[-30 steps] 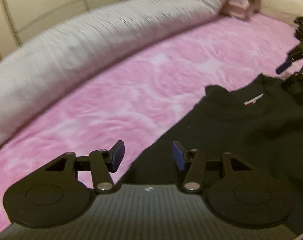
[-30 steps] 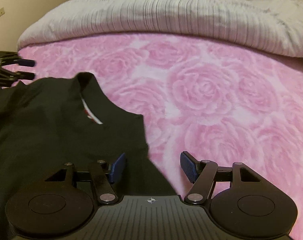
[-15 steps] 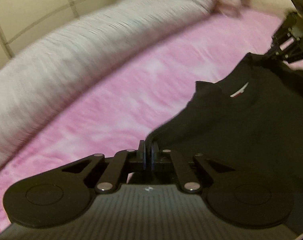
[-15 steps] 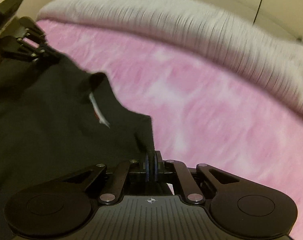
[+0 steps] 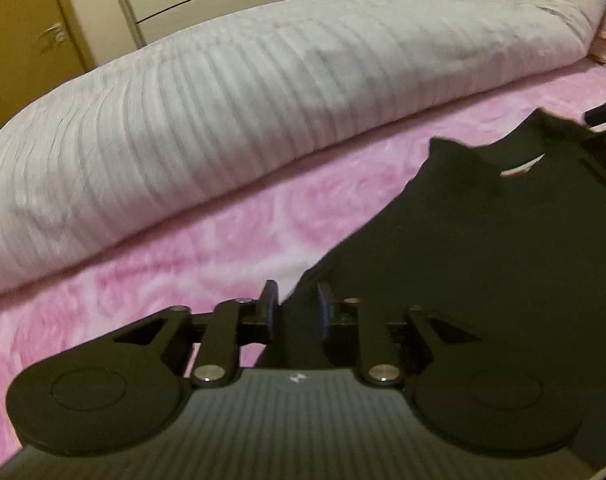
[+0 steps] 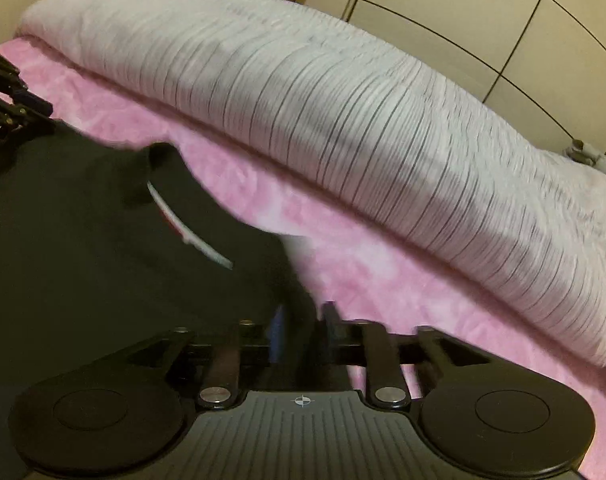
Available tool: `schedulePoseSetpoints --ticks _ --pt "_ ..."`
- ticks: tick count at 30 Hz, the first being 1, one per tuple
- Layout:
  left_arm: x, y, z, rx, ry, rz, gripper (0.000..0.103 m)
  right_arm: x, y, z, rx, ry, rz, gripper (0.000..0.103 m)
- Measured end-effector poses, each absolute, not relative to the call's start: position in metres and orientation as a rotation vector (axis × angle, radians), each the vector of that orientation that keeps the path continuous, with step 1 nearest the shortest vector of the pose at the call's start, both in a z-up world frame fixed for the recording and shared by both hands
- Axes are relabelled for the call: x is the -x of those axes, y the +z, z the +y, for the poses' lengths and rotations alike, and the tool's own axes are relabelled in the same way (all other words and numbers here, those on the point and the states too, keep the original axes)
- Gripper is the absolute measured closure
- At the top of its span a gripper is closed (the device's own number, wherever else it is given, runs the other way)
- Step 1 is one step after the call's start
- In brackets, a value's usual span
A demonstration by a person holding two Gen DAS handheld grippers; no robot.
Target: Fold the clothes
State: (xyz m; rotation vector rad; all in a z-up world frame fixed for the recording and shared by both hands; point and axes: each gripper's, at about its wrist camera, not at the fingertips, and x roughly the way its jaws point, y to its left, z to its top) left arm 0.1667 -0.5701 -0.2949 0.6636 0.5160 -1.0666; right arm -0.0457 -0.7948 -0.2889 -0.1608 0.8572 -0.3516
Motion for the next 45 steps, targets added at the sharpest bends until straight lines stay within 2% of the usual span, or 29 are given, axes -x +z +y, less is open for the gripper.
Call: schedulePoseSetpoints --ticks 1,3,6,9,11,17,22,25,29,34,36,38,40,42,45 --pt "-0.167 -0.296 -0.564 -0.651 -1.056 0.511 0.068 0.055 -0.286 -0.794 0.155 -0.352 0.833 0.065" --pt "-0.167 -0.288 -0.549 -0.621 -1.052 0.501 0.067 0.084 -0.271 -0.795 0.141 -0.386 0.780 0.058" --pt "-0.153 -0.269 -0.524 -0.585 -1.084 0.494 0.062 0.132 -0.250 -0.799 0.109 -0.449 0.718 0.052" --pt "-0.113 -0.254 -0.491 -0.597 -1.169 0.458 0.061 0.196 -0.244 -0.806 0.037 -0.502 0.725 0.051" --pt "-0.084 -0.247 -0.468 -0.617 -1.222 0.429 0.056 0.242 -0.243 -0.802 -0.021 -0.539 0.718 0.050" --pt "-0.001 -0.241 -0.371 -0.677 -1.297 0.451 0.050 0.359 -0.243 -0.755 -0.270 -0.537 0.695 0.050" --pt "0.036 -0.244 -0.282 -0.672 -1.303 0.620 0.043 0.412 -0.242 -0.682 -0.304 -0.352 0.757 0.049" --pt "0.053 -0.251 -0.241 -0.646 -1.279 0.698 0.043 0.433 -0.248 -0.648 -0.277 -0.326 0.801 0.049" --pt "0.077 -0.261 -0.237 -0.641 -1.242 0.723 0.042 0.454 -0.249 -0.622 -0.329 -0.348 0.810 0.049" --pt "0.109 -0.272 -0.245 -0.641 -1.195 0.739 0.033 0.468 -0.251 -0.595 -0.287 -0.354 0.851 0.048" --pt "0.122 -0.276 -0.248 -0.641 -1.176 0.745 0.033 0.470 -0.257 -0.590 -0.260 -0.383 0.872 0.048" --pt "0.134 -0.281 -0.252 -0.641 -1.158 0.751 0.040 0.474 -0.263 -0.588 -0.263 -0.386 0.879 0.047" --pt "0.145 -0.284 -0.253 -0.631 -1.136 0.757 0.077 0.479 -0.267 -0.589 -0.292 -0.383 0.876 0.047" --pt "0.140 -0.281 -0.239 -0.574 -1.098 0.779 0.099 0.483 -0.268 -0.593 -0.344 -0.380 0.856 0.047" --pt "0.140 -0.271 -0.213 -0.527 -1.085 0.756 0.100 0.486 -0.266 -0.594 -0.416 -0.354 0.819 0.047"
